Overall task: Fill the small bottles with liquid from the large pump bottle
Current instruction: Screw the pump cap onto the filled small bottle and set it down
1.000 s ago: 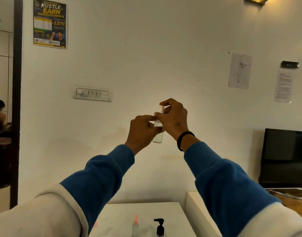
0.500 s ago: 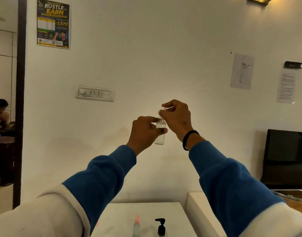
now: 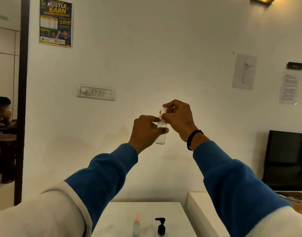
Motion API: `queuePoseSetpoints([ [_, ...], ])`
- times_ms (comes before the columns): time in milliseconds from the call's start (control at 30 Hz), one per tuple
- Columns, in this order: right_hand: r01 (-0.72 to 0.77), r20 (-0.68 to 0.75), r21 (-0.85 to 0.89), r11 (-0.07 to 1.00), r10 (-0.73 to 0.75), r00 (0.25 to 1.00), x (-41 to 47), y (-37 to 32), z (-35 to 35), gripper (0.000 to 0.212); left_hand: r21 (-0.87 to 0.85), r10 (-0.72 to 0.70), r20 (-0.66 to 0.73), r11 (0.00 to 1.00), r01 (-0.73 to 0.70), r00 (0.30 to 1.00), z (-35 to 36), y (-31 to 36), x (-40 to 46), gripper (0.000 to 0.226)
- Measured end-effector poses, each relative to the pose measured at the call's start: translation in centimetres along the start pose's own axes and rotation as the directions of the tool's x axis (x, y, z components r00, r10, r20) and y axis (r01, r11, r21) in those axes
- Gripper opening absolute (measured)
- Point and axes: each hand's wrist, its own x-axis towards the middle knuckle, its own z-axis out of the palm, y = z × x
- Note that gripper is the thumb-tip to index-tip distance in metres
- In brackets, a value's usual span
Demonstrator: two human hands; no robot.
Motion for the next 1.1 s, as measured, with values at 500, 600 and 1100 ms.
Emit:
queuePoseSetpoints([
  [500,0.104,-0.057,-0.181,0.978,-0.116,0.992,-0.6,0.6,0.3,0.027,0.031,0.035,0.004,0.999,-0.035,0.999,0.6,-0.5,-0.6,0.044],
  [600,0.102,-0.130,-0.196,0.975,-0.129,0.983,-1.0,0.8,0.8,0.027,0.031,0.061,-0.017,0.998,-0.060,0.998,0.8,-0.2,-0.8,0.043],
  [1100,-0.084,0.050,0.161,0.983,0.076,0.996,-0.8,1.4,0.0,0.024,0.023,0.011,-0.009,1.000,-0.011,1.000,0.4,-0.9,-0.9,0.050],
])
